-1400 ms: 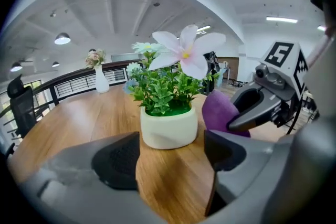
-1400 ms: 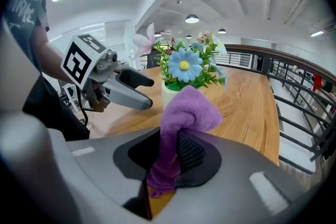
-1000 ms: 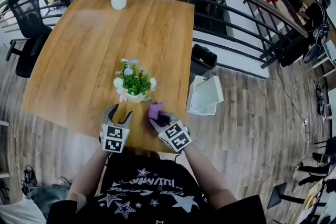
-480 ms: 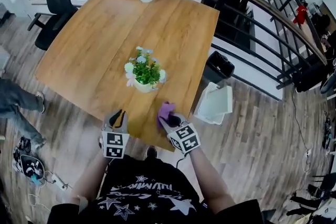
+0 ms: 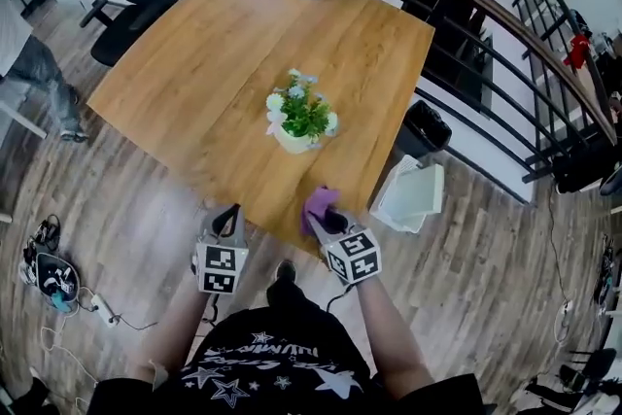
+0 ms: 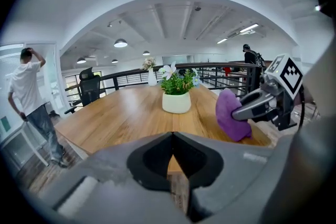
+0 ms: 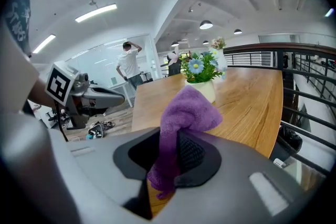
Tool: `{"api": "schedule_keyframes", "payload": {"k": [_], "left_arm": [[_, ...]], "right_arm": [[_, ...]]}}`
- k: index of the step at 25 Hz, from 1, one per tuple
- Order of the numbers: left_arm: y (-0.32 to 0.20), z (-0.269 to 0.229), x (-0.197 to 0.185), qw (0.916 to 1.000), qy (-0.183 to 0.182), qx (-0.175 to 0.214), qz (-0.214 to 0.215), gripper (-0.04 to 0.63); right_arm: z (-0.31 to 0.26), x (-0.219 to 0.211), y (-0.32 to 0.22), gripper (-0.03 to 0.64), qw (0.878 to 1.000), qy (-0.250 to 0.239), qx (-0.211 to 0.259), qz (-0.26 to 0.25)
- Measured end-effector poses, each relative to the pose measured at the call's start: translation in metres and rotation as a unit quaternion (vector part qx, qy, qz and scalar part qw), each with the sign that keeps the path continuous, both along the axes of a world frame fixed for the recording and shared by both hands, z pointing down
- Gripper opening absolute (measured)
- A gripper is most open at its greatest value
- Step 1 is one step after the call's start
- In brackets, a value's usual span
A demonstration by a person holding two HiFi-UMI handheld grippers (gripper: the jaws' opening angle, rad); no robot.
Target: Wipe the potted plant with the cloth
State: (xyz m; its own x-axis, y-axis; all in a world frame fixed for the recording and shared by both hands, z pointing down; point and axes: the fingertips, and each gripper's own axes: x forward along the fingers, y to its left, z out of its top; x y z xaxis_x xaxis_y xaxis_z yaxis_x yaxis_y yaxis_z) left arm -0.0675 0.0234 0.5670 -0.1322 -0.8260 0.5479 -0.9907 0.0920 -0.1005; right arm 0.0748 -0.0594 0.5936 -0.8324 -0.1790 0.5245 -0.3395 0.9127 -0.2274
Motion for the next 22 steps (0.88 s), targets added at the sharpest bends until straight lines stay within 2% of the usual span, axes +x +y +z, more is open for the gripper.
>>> {"api": "schedule_keyframes", "payload": {"k": [11, 22], "left_arm": [[0.088, -0.017, 0.015, 0.9996, 0.004, 0.021, -0.020, 0.002], [0.178, -0.029, 0.050, 0.9984, 0.006, 0.037, -0.042, 0.003]], "right_arm": [[-0.022, -0.001, 0.087, 0.077, 0.999, -0.004, 0.026, -0.039], [-0.035, 0.034, 0.166, 0.077, 0.997, 0.000, 0.053, -0.061]]}}
